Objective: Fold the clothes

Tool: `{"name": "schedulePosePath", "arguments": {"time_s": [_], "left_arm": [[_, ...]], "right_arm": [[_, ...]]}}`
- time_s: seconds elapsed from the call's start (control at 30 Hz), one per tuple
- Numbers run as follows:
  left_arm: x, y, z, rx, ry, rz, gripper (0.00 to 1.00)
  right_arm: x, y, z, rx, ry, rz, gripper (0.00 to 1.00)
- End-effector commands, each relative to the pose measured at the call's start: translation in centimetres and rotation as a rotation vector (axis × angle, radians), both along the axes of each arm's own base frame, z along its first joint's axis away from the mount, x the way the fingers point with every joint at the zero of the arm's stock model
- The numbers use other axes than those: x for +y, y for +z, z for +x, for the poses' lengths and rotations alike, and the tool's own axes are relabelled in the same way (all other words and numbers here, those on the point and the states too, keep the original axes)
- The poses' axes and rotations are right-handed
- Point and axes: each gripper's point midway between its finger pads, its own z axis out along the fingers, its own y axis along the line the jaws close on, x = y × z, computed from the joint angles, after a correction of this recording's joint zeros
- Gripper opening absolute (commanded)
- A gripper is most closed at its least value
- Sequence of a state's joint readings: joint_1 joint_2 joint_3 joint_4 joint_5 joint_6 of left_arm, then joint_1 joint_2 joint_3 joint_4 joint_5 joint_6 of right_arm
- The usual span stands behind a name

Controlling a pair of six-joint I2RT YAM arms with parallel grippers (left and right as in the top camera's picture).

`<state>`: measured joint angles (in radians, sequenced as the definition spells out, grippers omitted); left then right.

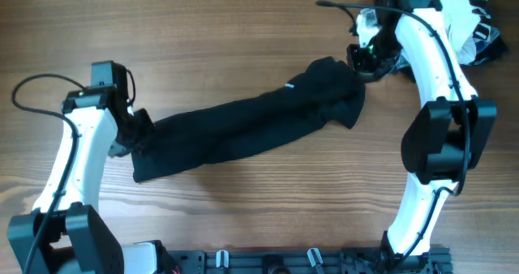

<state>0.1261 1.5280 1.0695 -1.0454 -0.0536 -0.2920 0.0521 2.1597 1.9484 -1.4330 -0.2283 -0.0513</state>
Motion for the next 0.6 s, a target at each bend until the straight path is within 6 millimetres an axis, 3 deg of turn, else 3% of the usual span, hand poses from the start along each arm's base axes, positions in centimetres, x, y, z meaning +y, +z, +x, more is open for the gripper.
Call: {"name": "schedulePosePath", "arguments": {"time_s": [0.0,0.03,0.07,0.13,0.2,0.27,0.37,0.47,0.57], "left_arm": [[0.1,-0.3,-0.3,0.002,0.014,-0.001,0.46],[0.1,-0.3,-0.3,0.002,0.019,-0.001,0.73],[0.3,-0.3,-0.4,0.000,0.049,-0.002,0.86],[1.2,-0.3,-0.5,-0.002,0.106,-0.005,1.00],[1.4,-0.3,-0.9,0.007,0.133,-0.048,1.00],[0.1,-0.8,-1.2,0.012,0.082,-0.125,1.00],[0.2,-2.7,-1.6,0.009,0.057,-0.106,1.00],[1.4,-4.6,-2.3,0.012,0.030,-0.022,1.00],[2.1,-5.1,-1.3,-0.039,0.032,0.011,0.99]], "right_arm": [[0.3,-0.1,-1.8,0.047,0.025,0.006,0.64],[0.3,-0.2,-1.9,0.055,0.007,0.006,0.74],[0.4,-0.2,-1.6,0.043,0.005,0.007,0.77],[0.5,-0.3,-0.6,0.004,-0.001,0.017,0.78],[0.7,-0.3,0.1,-0.027,-0.001,0.027,0.85],[1.4,-0.2,0.9,-0.058,0.005,0.067,0.93],[1.5,-0.1,1.9,-0.101,0.005,0.071,0.95],[1.5,-0.1,2.3,-0.118,0.006,0.072,0.95],[1.5,-0.1,2.8,-0.139,0.003,0.073,0.97]]}}
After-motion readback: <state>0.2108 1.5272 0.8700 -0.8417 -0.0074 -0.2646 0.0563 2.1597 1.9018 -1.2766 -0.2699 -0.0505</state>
